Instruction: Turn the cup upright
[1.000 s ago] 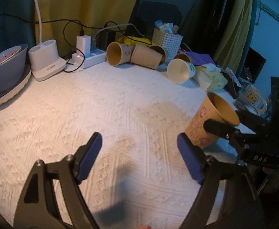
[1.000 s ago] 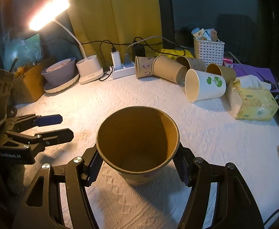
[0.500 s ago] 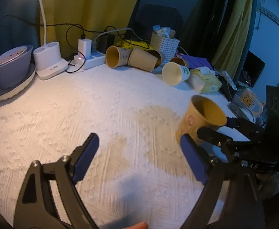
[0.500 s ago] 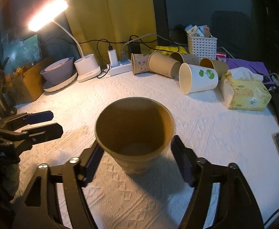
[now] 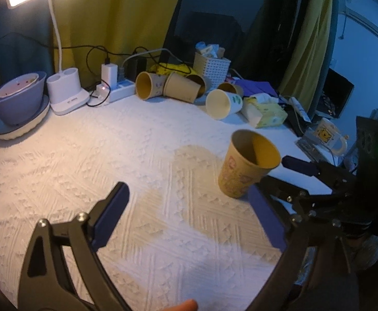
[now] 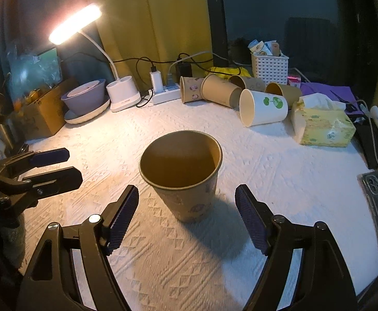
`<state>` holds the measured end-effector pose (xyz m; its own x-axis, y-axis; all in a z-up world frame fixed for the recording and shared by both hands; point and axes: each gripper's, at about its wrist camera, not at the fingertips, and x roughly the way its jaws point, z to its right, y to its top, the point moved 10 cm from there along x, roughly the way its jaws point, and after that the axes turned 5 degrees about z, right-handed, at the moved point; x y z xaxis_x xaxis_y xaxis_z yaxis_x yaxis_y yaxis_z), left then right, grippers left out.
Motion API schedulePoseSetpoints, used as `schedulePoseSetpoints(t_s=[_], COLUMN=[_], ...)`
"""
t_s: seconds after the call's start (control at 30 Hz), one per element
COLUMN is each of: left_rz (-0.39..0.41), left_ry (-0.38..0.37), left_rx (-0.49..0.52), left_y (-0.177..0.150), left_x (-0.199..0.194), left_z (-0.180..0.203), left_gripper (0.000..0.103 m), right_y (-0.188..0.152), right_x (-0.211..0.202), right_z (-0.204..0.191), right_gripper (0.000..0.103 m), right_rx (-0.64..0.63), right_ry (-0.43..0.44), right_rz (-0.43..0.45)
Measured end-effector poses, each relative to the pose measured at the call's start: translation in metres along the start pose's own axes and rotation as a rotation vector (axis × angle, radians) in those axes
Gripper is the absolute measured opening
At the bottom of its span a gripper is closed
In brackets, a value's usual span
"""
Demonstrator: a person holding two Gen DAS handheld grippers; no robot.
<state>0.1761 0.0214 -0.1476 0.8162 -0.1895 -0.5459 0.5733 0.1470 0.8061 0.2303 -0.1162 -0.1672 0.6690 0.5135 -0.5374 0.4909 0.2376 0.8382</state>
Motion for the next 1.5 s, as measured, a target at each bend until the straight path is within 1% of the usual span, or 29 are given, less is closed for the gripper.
schedulePoseSetpoints(t_s=[0.3, 0.5, 0.7, 1.0, 1.37, 1.5], left_rz=[0.035, 0.079, 0.132, 0.221, 0.338, 0.356], left_ry=[-0.002, -0.002, -0.007, 0.025, 0.051, 0.054], left_rx=[0.013, 0.037, 0.060, 0.086, 0.119, 0.120], left_y=[0.003, 0.012, 0.022, 0.040, 0.060, 0.063], left_x=[-0.020, -0.037, -0.056, -0.090, -0.135, -0.144], left_z=[0.012, 0.024, 0.039, 0.054, 0.072, 0.073], left_gripper=[0.095, 0.095, 0.095, 0.095, 0.095, 0.095], right_y=[0.004, 0.010, 0.018, 0.033, 0.048, 0.054], right_x=[-0.026, -0.046, -0.069, -0.108, -0.138, -0.148], right_z=[-0.002, -0.001, 0.002, 0.009, 0.008, 0.007], right_gripper=[0.080, 0.080, 0.080, 0.080, 0.080, 0.080], right_rx=[-0.009, -0.010, -0.016, -0.020, -0.040, -0.048], right_ry=[-0.019, -0.032, -0.049, -0.088, -0.112, -0.116], right_rz=[0.033, 0.063, 0.097, 0.153, 0.205, 0.228])
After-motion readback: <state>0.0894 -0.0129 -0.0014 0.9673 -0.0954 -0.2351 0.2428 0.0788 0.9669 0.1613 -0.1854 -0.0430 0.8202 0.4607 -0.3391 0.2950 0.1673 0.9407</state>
